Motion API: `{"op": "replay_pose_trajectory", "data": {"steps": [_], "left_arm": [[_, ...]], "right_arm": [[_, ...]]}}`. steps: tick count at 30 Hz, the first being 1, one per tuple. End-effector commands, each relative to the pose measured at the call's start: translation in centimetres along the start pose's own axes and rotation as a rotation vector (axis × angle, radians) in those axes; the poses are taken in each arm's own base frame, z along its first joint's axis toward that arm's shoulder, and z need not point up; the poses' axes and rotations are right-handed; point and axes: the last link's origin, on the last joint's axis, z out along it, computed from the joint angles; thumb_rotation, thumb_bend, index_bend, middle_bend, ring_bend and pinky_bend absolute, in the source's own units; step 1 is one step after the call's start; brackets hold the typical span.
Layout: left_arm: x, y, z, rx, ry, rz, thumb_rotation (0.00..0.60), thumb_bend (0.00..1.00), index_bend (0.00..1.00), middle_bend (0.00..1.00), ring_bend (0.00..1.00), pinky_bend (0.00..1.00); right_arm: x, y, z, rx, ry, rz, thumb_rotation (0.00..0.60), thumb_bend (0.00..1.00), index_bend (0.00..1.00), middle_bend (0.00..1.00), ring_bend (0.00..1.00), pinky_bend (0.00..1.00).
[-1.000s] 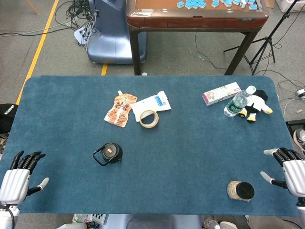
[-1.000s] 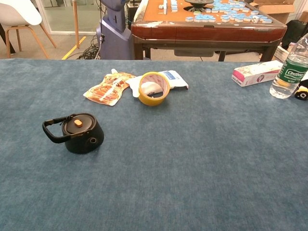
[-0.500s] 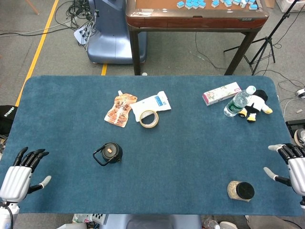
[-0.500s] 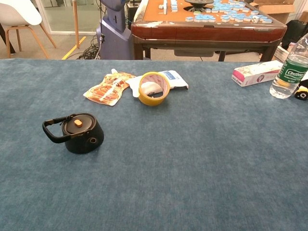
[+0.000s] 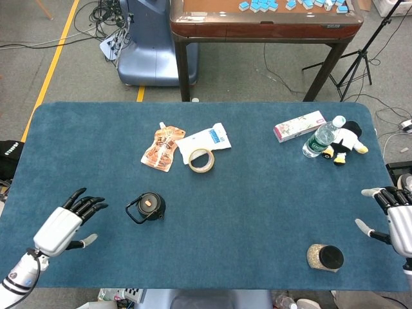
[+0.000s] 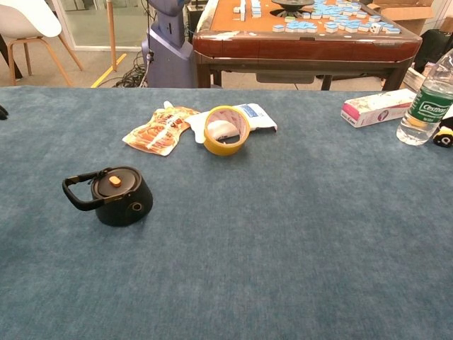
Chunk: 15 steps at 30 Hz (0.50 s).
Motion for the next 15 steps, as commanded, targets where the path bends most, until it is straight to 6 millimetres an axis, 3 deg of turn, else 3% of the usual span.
{"op": "replay_pose_trajectory", "data": {"steps": [1, 12, 15], "left_arm": [[-0.3, 0.9, 1.4, -0.078, -0.054, 0.04, 0.6, 0.19, 0.21, 0.18, 0.19, 0.04], [-1.3, 3.0, 5.3, -0.186, -0.136, 0.156, 0.6, 0.19, 0.21, 0.18, 0.18, 0.04], [-1.7, 3.6, 6.2, -0.197, -0.145, 0.165, 0.6, 0.19, 0.26, 0.21, 0.19, 0.04]], "right_arm": [[0.0, 0.1, 0.0, -0.005, -0.003, -0.001, 0.6, 0.17, 0.33, 0.37, 0.26, 0.28], [-0.4, 0.6, -0.6, -0.03, -0.022, 0.003, 0.6, 0.17, 0.33, 0.37, 0.25, 0.28], [-0.5, 0.8, -0.8, -0.036, -0.025, 0.007, 0.6, 0.17, 0.33, 0.37, 0.25, 0.28]]}}
